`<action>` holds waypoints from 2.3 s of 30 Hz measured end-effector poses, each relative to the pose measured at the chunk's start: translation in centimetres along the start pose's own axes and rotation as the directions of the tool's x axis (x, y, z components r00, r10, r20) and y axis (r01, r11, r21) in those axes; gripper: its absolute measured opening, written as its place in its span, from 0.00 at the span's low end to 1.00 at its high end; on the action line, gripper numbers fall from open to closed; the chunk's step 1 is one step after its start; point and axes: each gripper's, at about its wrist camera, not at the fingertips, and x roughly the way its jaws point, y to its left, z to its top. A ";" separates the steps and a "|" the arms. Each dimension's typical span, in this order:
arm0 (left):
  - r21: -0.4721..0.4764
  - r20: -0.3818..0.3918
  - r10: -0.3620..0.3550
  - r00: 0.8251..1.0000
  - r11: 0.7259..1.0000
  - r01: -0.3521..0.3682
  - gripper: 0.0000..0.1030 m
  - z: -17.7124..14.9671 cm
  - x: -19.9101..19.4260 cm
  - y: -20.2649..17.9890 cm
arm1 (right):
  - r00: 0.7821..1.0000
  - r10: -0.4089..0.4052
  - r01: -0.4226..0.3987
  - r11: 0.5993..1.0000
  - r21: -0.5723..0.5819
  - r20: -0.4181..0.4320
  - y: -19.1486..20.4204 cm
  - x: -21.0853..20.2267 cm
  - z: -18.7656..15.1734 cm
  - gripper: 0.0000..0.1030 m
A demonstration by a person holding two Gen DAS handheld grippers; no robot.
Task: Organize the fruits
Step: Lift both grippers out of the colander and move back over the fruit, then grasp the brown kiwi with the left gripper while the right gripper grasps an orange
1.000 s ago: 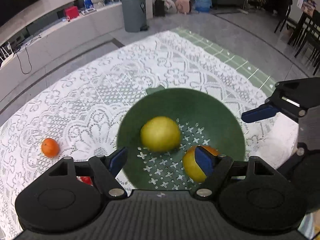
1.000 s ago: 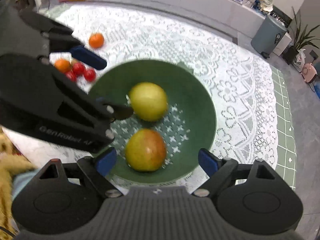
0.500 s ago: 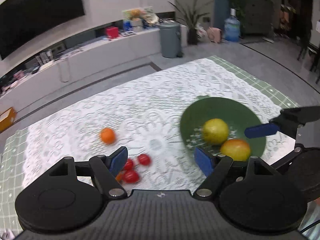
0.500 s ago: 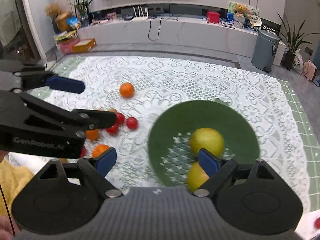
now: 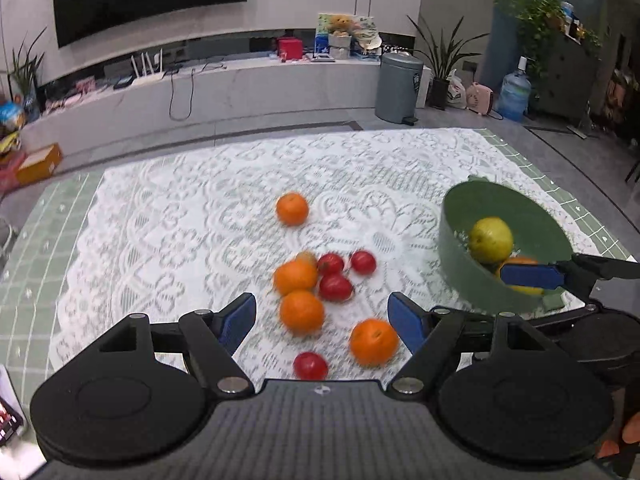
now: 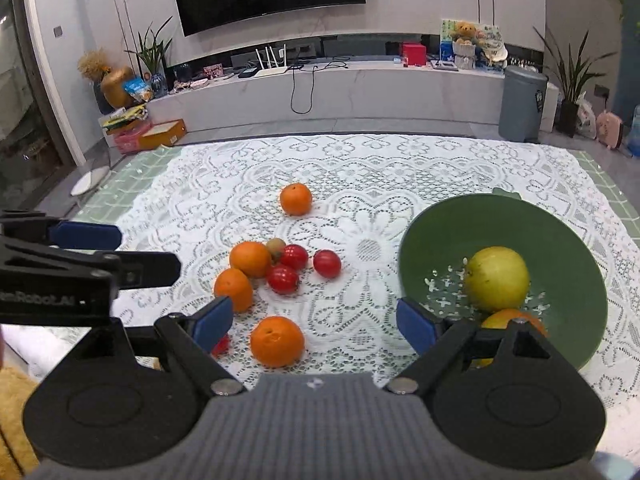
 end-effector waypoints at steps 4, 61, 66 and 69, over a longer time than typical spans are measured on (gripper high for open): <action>-0.028 -0.029 -0.004 1.000 1.000 0.003 0.78 -1.5 1.1 1.2 | 1.000 -0.027 0.026 0.999 -0.045 -0.008 1.0 1.2 -1.0 0.83; -0.027 -0.324 -0.038 0.945 0.999 0.031 0.31 -6.6 6.8 3.6 | 0.948 0.020 -0.033 0.999 -0.037 -0.318 2.9 10.8 -1.8 0.43; -0.028 -0.322 -0.038 0.946 0.999 0.030 0.31 -6.6 6.7 3.6 | 0.951 0.018 -0.031 0.999 -0.036 -0.307 2.8 10.6 -1.8 0.40; -0.030 -0.319 -0.038 0.947 0.999 0.030 0.31 -6.6 6.7 3.6 | 0.954 0.014 -0.026 0.999 -0.036 -0.301 2.8 10.4 -1.9 0.40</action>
